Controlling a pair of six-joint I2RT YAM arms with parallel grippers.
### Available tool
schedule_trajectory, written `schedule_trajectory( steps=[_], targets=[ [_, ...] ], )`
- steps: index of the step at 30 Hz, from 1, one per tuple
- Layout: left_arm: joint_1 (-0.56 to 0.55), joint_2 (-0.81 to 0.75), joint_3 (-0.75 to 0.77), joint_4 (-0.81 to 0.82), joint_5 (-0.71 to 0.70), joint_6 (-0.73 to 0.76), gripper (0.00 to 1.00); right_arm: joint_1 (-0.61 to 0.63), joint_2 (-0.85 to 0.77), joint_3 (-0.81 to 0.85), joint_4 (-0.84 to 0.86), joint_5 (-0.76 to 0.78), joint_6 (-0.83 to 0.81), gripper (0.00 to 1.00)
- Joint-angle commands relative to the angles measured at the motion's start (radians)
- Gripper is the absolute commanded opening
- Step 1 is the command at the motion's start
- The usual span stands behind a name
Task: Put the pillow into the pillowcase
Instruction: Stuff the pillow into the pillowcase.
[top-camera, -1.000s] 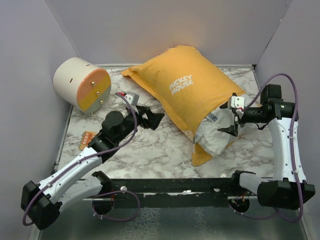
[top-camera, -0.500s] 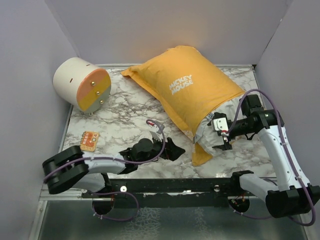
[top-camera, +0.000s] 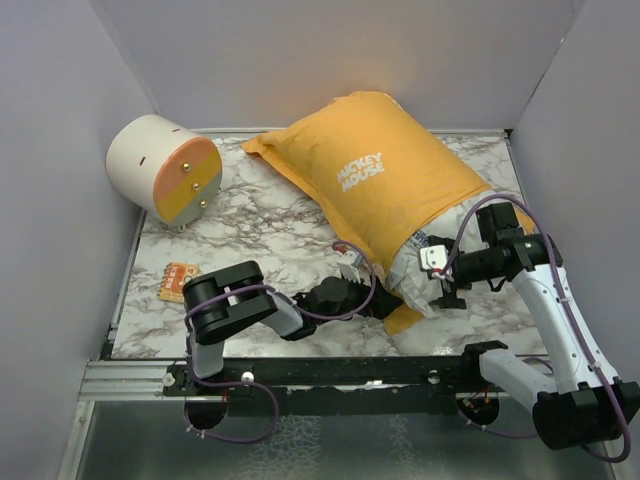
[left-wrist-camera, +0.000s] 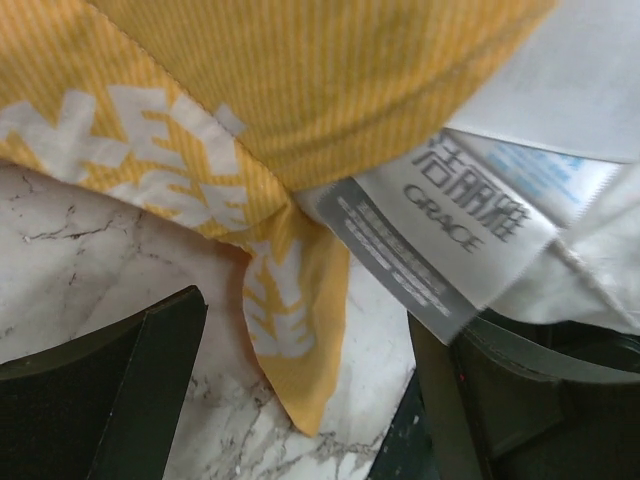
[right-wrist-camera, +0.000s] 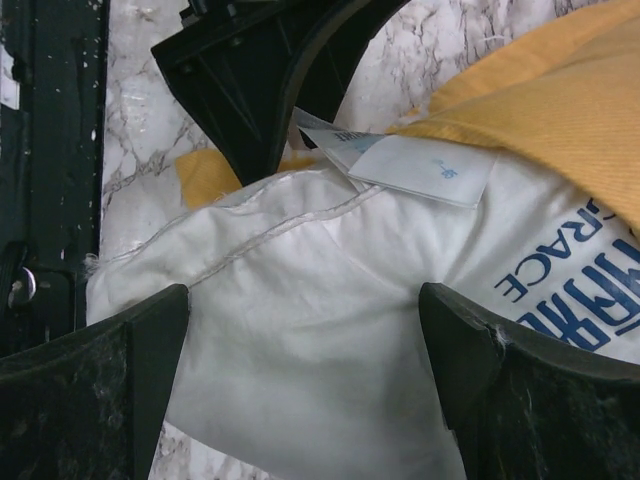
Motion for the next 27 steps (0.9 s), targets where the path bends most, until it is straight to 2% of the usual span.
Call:
schedule_trajectory(
  steps=[1, 4, 8, 9, 13, 17, 20, 24, 25, 27],
  targets=[
    [0.008, 0.092, 0.056, 0.077, -0.016, -0.029, 0.8, 0.005, -0.013, -0.036, 0.131, 0.072, 0.092, 0.97],
    [0.018, 0.146, 0.08, 0.088, 0.002, -0.044, 0.69, 0.005, -0.001, -0.039, 0.156, 0.062, 0.102, 0.97],
    [0.044, 0.194, 0.101, 0.117, 0.046, -0.052, 0.5, 0.005, 0.013, -0.047, 0.19, 0.046, 0.121, 0.97],
    [0.052, 0.2, 0.106, 0.127, 0.057, -0.05, 0.43, 0.005, 0.015, -0.056, 0.199, 0.043, 0.125, 0.97],
    [0.081, 0.22, 0.105, 0.2, 0.108, -0.048, 0.01, 0.005, 0.021, -0.116, 0.272, 0.066, 0.161, 0.96],
    [0.093, 0.192, 0.071, 0.288, 0.165, -0.026, 0.0, 0.005, 0.013, -0.203, 0.476, 0.14, 0.289, 0.89],
    [0.084, 0.094, 0.03, 0.304, 0.229, 0.001, 0.0, 0.006, 0.025, -0.272, 0.716, 0.201, 0.4, 0.75],
    [0.032, -0.056, 0.029, 0.23, 0.319, 0.015, 0.0, 0.006, 0.107, -0.294, 1.052, 0.312, 0.569, 0.22],
    [0.013, -0.101, 0.051, 0.165, 0.334, 0.037, 0.0, 0.005, 0.136, -0.277, 1.124, 0.337, 0.608, 0.13],
    [-0.029, -0.206, 0.108, -0.003, 0.34, 0.097, 0.0, 0.005, 0.197, -0.219, 1.238, 0.379, 0.698, 0.02]
  ],
)
